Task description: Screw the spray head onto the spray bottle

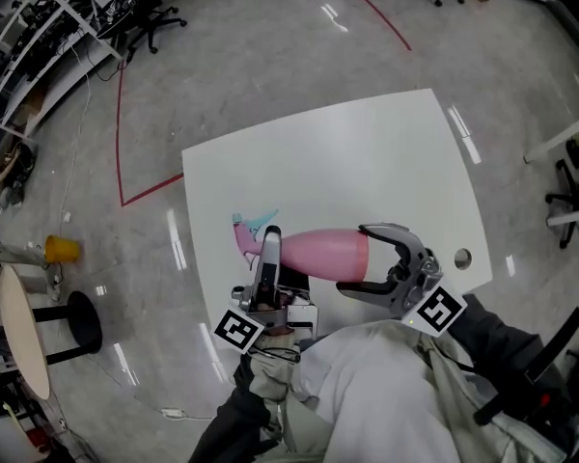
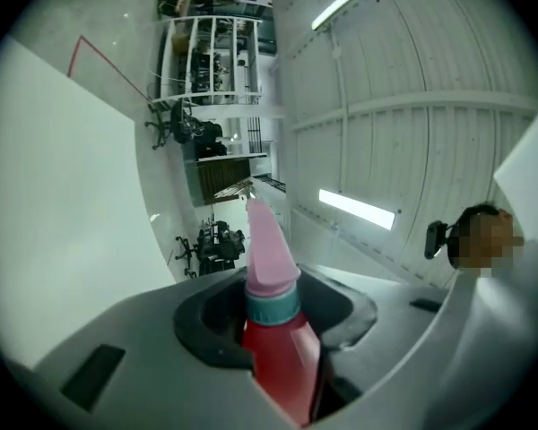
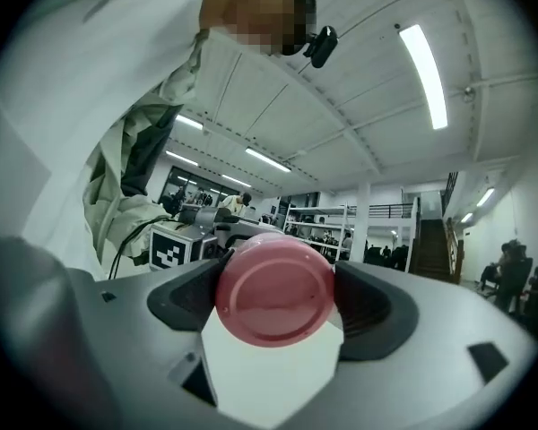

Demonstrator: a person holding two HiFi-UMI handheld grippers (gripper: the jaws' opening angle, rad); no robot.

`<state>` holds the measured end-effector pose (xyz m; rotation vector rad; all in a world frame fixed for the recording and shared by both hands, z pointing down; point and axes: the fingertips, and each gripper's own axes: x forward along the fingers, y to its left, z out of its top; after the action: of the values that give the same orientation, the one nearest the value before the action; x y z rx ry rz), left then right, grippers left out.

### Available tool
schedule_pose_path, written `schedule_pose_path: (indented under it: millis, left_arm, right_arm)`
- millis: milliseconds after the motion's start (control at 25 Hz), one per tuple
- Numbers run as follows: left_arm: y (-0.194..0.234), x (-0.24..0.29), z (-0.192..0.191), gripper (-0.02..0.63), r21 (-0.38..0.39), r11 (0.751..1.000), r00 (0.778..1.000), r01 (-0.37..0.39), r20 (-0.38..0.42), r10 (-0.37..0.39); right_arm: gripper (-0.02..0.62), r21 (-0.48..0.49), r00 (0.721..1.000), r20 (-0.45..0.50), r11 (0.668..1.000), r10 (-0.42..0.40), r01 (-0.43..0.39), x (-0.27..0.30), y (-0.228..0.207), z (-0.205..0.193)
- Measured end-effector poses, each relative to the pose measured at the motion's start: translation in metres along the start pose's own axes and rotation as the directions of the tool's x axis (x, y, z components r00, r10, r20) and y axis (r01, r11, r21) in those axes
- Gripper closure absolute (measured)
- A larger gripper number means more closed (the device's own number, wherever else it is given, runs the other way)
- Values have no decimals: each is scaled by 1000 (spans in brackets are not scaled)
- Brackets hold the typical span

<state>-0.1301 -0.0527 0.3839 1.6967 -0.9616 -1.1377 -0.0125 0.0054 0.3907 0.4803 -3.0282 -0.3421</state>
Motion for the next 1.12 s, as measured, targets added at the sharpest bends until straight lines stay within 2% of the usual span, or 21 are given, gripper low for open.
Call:
schedule_pose_path:
  millis: [120,200,320,440,520,560,600,640,680,760,800,840,880,920,960,1040,1080,1120]
  left_arm:
    - [-26,12,-3,446,108,993,998,44,-59,-37]
    - [-49,18,-5,445,220,972,994,86,-87,-68]
    - [-79,25,-7,445,336,928,986,161,-91,-138]
    - [-90,24,-10,445,377,902,977,212,-81,-196]
    - [-94,20,-13,466,370,894,968,252,-83,-238]
    - [-96,19,-14,474,371,889,964,267,-91,-251]
    - [-97,18,-15,479,380,882,961,277,-104,-257]
    - [-97,18,-15,483,396,874,960,281,-115,-257]
    - [-95,18,-15,488,411,867,959,282,-123,-254]
    - [-89,18,-13,499,418,868,963,270,-123,-240]
    - [-86,20,-12,502,410,876,967,253,-114,-227]
    - [-82,23,-10,503,396,889,973,230,-96,-209]
    - [-79,25,-7,505,375,905,979,203,-69,-191]
    - [-75,27,-2,505,344,923,984,173,-34,-172]
    - [-70,27,5,505,305,942,988,144,7,-153]
    - [-58,21,19,505,228,970,991,89,76,-108]
    - [-52,18,23,505,209,976,993,64,89,-84]
    - [-47,17,25,505,201,979,994,40,88,-58]
  right_arm:
    - [222,-39,1000,2,999,-31,31,-4,-8,10]
    - [222,-23,998,-9,998,-54,54,-6,-12,15]
    - [222,101,997,50,993,-66,61,-13,-16,31]
    - [222,216,993,101,976,-60,37,-21,-15,37]
    - [222,322,992,123,947,-25,-16,-26,-14,36]
    - [222,399,991,135,915,-2,-52,-28,-15,36]
    - [222,492,990,141,866,23,-90,-29,-17,35]
    - [221,599,988,144,791,49,-127,-28,-19,31]
    - [221,713,986,147,683,76,-159,-26,-21,24]
    - [219,898,978,181,388,106,-208,-21,-23,9]
    - [219,936,974,211,269,84,-226,-20,-26,4]
    - [219,945,970,239,217,44,-243,-20,-31,3]
    - [219,936,964,266,237,6,-260,-22,-36,6]
    - [219,910,956,291,316,-22,-270,-24,-40,13]
    - [221,860,951,306,441,-38,-259,-26,-42,22]
    - [221,658,965,260,738,-36,-150,-31,-39,36]
    - [221,512,978,208,855,-33,-80,-32,-35,41]
    - [221,356,987,155,934,-29,-29,-30,-31,44]
